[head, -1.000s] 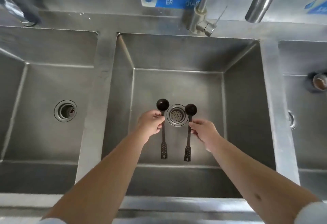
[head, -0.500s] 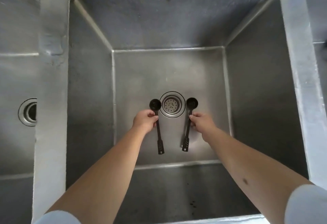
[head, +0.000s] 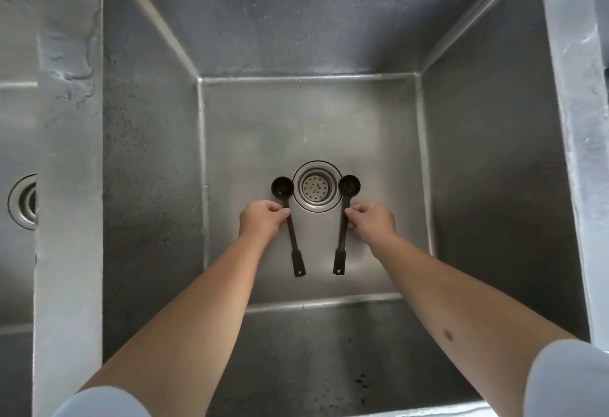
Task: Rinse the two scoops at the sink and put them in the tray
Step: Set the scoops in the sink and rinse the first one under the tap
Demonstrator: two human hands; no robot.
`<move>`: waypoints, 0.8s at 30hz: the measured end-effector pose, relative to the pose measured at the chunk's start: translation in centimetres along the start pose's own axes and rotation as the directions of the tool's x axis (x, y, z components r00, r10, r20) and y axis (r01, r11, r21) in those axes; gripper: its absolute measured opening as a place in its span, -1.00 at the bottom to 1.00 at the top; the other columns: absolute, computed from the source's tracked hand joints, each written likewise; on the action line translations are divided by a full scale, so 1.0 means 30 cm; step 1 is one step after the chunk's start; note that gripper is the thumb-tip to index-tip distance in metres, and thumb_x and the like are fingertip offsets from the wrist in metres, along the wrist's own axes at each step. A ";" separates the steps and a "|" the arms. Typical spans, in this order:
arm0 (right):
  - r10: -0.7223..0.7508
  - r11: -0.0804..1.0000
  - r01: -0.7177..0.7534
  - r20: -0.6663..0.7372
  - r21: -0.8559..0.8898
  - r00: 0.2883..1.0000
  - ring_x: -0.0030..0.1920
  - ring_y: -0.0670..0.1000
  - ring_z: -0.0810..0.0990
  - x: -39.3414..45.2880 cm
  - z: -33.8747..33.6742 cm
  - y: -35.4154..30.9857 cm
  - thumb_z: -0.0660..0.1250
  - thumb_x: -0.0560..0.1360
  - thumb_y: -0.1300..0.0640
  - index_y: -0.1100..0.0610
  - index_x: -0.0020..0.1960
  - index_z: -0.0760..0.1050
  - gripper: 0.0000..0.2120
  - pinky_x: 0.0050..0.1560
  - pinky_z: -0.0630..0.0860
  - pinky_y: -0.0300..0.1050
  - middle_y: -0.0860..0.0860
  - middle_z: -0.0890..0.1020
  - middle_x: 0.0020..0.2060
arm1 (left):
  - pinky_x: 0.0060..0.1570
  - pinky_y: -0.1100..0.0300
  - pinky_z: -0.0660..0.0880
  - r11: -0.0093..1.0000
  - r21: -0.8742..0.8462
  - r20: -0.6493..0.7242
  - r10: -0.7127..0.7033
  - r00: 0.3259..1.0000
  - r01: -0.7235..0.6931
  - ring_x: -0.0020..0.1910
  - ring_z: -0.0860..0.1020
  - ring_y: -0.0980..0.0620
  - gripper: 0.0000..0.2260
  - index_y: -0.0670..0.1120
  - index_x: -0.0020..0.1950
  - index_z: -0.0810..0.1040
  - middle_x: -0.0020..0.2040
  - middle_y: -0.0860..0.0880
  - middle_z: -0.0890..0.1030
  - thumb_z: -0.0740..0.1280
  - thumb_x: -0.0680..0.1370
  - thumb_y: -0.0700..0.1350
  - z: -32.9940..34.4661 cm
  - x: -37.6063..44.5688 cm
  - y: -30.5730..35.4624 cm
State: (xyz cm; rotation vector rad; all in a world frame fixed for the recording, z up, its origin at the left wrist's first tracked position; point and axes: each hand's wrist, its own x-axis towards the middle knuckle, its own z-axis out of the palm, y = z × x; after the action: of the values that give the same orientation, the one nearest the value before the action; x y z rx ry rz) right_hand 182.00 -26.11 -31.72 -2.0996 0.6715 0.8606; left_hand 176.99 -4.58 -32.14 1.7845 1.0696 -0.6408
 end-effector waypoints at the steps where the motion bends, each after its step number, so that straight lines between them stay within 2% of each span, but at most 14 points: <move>1: -0.010 1.000 0.010 0.001 -0.025 1.000 -0.28 0.06 0.60 -0.016 -0.011 -0.005 0.41 0.42 0.03 0.04 -0.36 0.63 -0.79 -0.05 0.59 0.06 -0.01 0.64 -0.43 | -0.05 0.07 0.58 1.000 0.019 -0.004 -0.005 1.000 0.005 -0.25 0.65 -0.09 -0.79 -0.05 -0.35 0.60 -0.31 -0.11 0.70 0.47 0.41 0.03 -0.010 -0.012 0.004; 3: -0.036 0.995 0.036 -0.004 -0.092 0.999 -0.18 0.07 0.65 -0.061 -0.046 -0.026 0.39 0.46 0.00 0.06 -0.21 0.69 -0.82 -0.04 0.58 0.00 0.03 0.69 -0.32 | -0.04 0.03 0.58 0.999 0.046 -0.027 0.005 1.000 -0.004 -0.20 0.68 -0.13 -0.72 -0.08 -0.35 0.60 -0.28 -0.18 0.70 0.41 0.43 0.10 -0.043 -0.049 0.032; 5: -0.066 0.979 0.064 -0.004 -0.193 0.998 -0.09 0.09 0.65 -0.105 -0.080 -0.052 0.36 0.49 -0.02 0.09 -0.08 0.70 -0.78 -0.07 0.55 -0.07 0.07 0.71 -0.22 | -0.03 0.00 0.56 0.997 0.066 -0.057 0.039 0.998 -0.035 -0.12 0.66 -0.19 -0.74 -0.04 -0.28 0.58 -0.21 -0.21 0.70 0.34 0.47 0.11 -0.078 -0.085 0.069; 7: -0.117 0.965 0.110 -0.014 -0.236 0.993 -0.10 0.08 0.60 -0.162 -0.136 -0.127 0.33 0.52 -0.02 0.07 -0.09 0.68 -0.79 -0.11 0.47 -0.12 0.07 0.68 -0.20 | 0.03 0.03 0.52 0.997 0.032 -0.108 0.078 0.991 -0.075 0.03 0.63 -0.18 -0.74 -0.07 -0.04 0.62 -0.03 -0.16 0.70 0.32 0.50 0.10 -0.139 -0.141 0.150; 9: -0.176 0.975 0.166 -0.057 -0.149 0.983 -0.08 0.06 0.59 -0.226 -0.211 -0.242 0.33 0.52 0.01 0.03 -0.06 0.67 -0.83 -0.06 0.49 -0.12 0.03 0.67 -0.18 | 0.17 0.09 0.44 0.990 -0.020 -0.136 0.136 0.981 -0.140 0.20 0.57 -0.11 -0.62 -0.11 0.27 0.54 0.20 -0.10 0.64 0.31 0.54 0.07 -0.208 -0.207 0.266; 11: -0.268 0.963 0.265 -0.133 -0.040 0.954 -0.04 0.01 0.60 -0.291 -0.311 -0.394 0.33 0.52 0.02 0.08 0.05 0.67 -0.79 0.05 0.53 -0.10 -0.04 0.67 -0.12 | 0.22 0.19 0.37 0.961 -0.060 -0.149 0.259 0.954 -0.270 0.29 0.52 -0.05 -0.56 -0.15 0.38 0.46 0.32 -0.10 0.57 0.29 0.57 0.05 -0.283 -0.279 0.414; 14: -0.420 0.892 0.448 -0.258 0.057 0.870 0.00 -0.01 0.64 -0.387 -0.491 -0.647 0.32 0.52 -0.02 0.03 0.14 0.64 -0.74 0.12 0.57 -0.03 -0.08 0.68 -0.05 | 0.25 0.24 0.34 0.868 -0.127 -0.183 0.455 0.872 -0.480 0.32 0.50 -0.04 -0.55 -0.20 0.41 0.43 0.37 -0.15 0.52 0.31 0.58 -0.03 -0.383 -0.391 0.666; 17: -0.539 0.800 0.593 -0.325 0.091 0.777 0.03 0.03 0.63 -0.442 -0.637 -0.898 0.33 0.52 -0.01 0.07 0.25 0.56 -0.66 0.08 0.54 -0.07 0.02 0.68 0.07 | 0.39 0.03 0.36 0.760 -0.111 -0.190 0.617 0.764 -0.641 0.38 0.44 0.00 -0.48 -0.13 0.47 0.35 0.44 -0.10 0.45 0.32 0.56 0.02 -0.456 -0.476 0.908; 19: -0.583 0.781 0.623 -0.307 0.044 0.752 0.13 0.10 0.61 -0.440 -0.681 -1.048 0.32 0.51 -0.04 0.12 0.33 0.48 -0.56 0.18 0.54 0.00 0.09 0.65 0.17 | 0.44 -0.01 0.29 0.700 -0.035 -0.209 0.693 0.690 -0.713 0.44 0.35 -0.02 -0.38 -0.10 0.52 0.24 0.50 -0.09 0.35 0.34 0.53 0.06 -0.484 -0.503 1.053; 20: -0.594 0.789 0.614 -0.273 -0.018 0.757 0.16 0.14 0.60 -0.429 -0.685 -1.109 0.31 0.52 -0.08 0.14 0.34 0.45 -0.53 0.20 0.53 0.04 0.11 0.63 0.19 | 0.46 0.00 0.25 0.692 0.009 -0.209 0.708 0.675 -0.722 0.47 0.31 -0.03 -0.33 -0.10 0.54 0.18 0.52 -0.09 0.30 0.35 0.52 0.06 -0.492 -0.508 1.117; 22: -0.578 0.815 0.551 -0.190 -0.179 0.794 0.14 0.17 0.60 -0.392 -0.673 -1.194 0.31 0.54 -0.07 0.20 0.27 0.47 -0.57 0.18 0.54 0.05 0.14 0.63 0.14 | 0.41 0.02 0.28 0.716 0.076 -0.142 0.696 0.704 -0.694 0.45 0.31 -0.05 -0.31 -0.09 0.55 0.16 0.53 -0.08 0.28 0.38 0.50 0.05 -0.494 -0.499 1.221; 24: -0.547 0.829 0.510 -0.142 -0.229 0.825 0.08 0.18 0.61 -0.342 -0.649 -1.230 0.32 0.53 -0.01 0.21 0.11 0.53 -0.70 0.13 0.56 0.05 0.16 0.65 0.05 | 0.10 0.10 0.45 0.748 0.105 -0.011 0.660 0.751 -0.656 0.21 0.49 -0.04 -0.46 -0.04 0.42 0.33 0.39 -0.06 0.46 0.39 0.50 0.03 -0.482 -0.467 1.278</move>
State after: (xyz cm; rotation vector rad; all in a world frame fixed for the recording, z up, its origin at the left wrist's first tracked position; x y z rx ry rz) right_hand 207.72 -18.55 1.87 -2.3873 0.0759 0.4031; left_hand 203.35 -4.34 2.22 2.0978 0.3652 -0.2041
